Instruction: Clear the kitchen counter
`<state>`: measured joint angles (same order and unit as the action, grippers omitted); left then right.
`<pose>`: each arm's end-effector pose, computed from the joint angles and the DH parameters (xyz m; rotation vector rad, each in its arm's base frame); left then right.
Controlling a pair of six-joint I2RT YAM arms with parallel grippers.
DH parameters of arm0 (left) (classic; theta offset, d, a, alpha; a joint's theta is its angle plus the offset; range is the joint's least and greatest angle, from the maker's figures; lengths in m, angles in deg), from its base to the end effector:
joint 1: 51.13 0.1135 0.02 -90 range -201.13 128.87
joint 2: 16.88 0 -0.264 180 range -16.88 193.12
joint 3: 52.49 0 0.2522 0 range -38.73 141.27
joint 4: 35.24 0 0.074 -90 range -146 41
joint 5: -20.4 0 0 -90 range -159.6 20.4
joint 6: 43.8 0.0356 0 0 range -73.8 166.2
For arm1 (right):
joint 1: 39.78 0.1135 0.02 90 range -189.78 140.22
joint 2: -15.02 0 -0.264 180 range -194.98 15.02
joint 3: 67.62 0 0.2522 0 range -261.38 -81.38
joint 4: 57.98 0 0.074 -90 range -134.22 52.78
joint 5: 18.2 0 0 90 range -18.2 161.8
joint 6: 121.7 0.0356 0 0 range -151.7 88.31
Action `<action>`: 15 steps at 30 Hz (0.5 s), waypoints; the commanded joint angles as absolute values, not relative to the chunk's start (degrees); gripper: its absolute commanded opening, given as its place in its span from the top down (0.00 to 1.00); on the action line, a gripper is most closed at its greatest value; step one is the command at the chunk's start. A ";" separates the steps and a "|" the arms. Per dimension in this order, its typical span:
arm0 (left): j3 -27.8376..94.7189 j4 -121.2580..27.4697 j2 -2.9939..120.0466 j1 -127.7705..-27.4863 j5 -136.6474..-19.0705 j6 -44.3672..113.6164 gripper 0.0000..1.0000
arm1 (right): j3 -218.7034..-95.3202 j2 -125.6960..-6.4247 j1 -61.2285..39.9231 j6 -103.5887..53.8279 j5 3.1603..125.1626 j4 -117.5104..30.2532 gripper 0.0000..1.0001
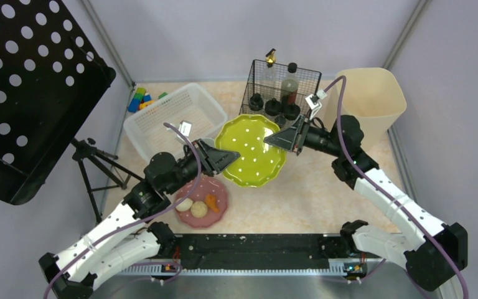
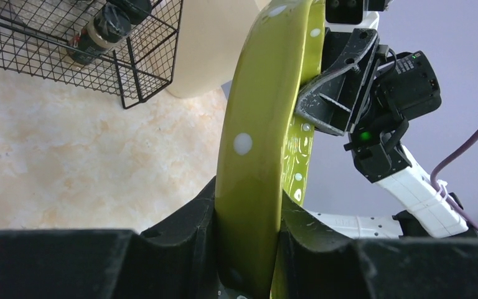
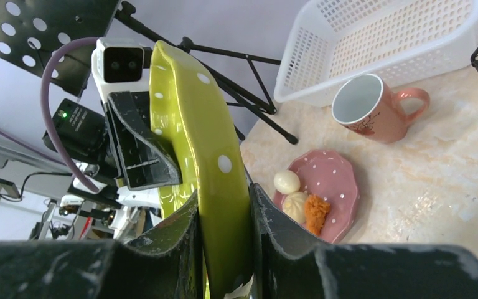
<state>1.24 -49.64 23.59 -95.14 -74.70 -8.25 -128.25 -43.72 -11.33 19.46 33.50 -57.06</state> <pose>0.1230 -0.1232 0.3405 -0.0845 1.7775 -1.3716 0.1979 0.1323 0.3492 -0.2538 1.7839 1.5595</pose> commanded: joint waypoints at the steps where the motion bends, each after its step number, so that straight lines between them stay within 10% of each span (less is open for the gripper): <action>1: 1.92 -48.00 24.07 -95.34 -74.35 -5.47 1.00 | -129.45 -42.38 -10.36 17.35 36.35 -59.93 1.00; 15: 6.93 -60.91 19.77 -95.34 -57.42 1.71 1.00 | -130.15 -44.43 -10.41 9.74 40.37 -50.43 0.43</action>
<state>1.76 -56.22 22.74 -95.75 -69.61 -4.10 -127.53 -44.44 -11.03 15.24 37.04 -53.26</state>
